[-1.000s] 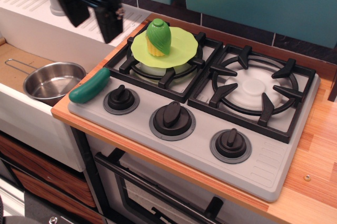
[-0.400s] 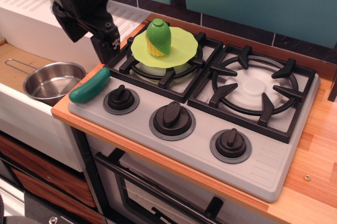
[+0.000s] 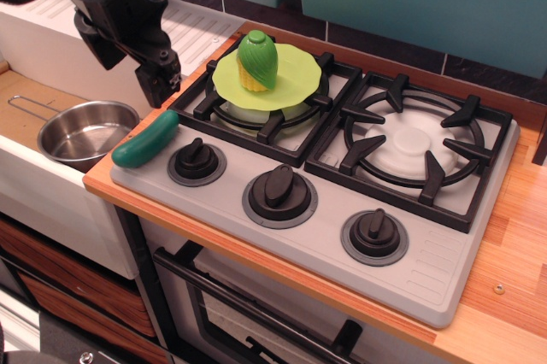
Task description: Put corncob on plate and cucumber in pot or pan in sink
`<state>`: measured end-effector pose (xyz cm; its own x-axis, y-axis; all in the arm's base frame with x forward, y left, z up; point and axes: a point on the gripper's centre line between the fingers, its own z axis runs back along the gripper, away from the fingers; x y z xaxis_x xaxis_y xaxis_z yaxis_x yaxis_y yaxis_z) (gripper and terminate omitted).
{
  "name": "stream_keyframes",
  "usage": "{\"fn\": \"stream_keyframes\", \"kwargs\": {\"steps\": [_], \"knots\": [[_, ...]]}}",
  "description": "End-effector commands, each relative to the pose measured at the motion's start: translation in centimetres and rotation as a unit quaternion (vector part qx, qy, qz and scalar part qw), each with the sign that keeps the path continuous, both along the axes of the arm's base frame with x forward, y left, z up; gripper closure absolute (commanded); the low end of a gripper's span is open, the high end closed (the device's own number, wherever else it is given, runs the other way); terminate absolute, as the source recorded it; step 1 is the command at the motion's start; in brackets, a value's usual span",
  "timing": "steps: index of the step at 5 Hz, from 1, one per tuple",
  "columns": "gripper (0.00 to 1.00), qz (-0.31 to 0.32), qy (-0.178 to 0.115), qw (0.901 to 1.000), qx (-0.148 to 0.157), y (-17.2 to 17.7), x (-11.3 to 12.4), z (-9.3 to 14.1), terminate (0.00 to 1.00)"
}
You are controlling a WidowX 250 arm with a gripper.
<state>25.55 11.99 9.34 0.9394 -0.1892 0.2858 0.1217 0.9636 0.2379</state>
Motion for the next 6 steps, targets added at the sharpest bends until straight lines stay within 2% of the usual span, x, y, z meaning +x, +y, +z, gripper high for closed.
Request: {"fn": "stream_keyframes", "kwargs": {"steps": [1, 2, 4, 6], "knots": [[0.00, 0.017, -0.004, 0.9999, 0.002, 1.3, 1.2, -1.2, 0.00], [0.00, 0.006, -0.009, 0.9998, -0.020, 1.5, 1.2, -2.5, 0.00], [0.00, -0.009, -0.020, 0.9988, -0.044, 1.6, 1.0, -4.5, 0.00], [0.00, -0.014, -0.025, 0.9981, -0.055, 1.7, 0.9, -5.1, 0.00]]}}
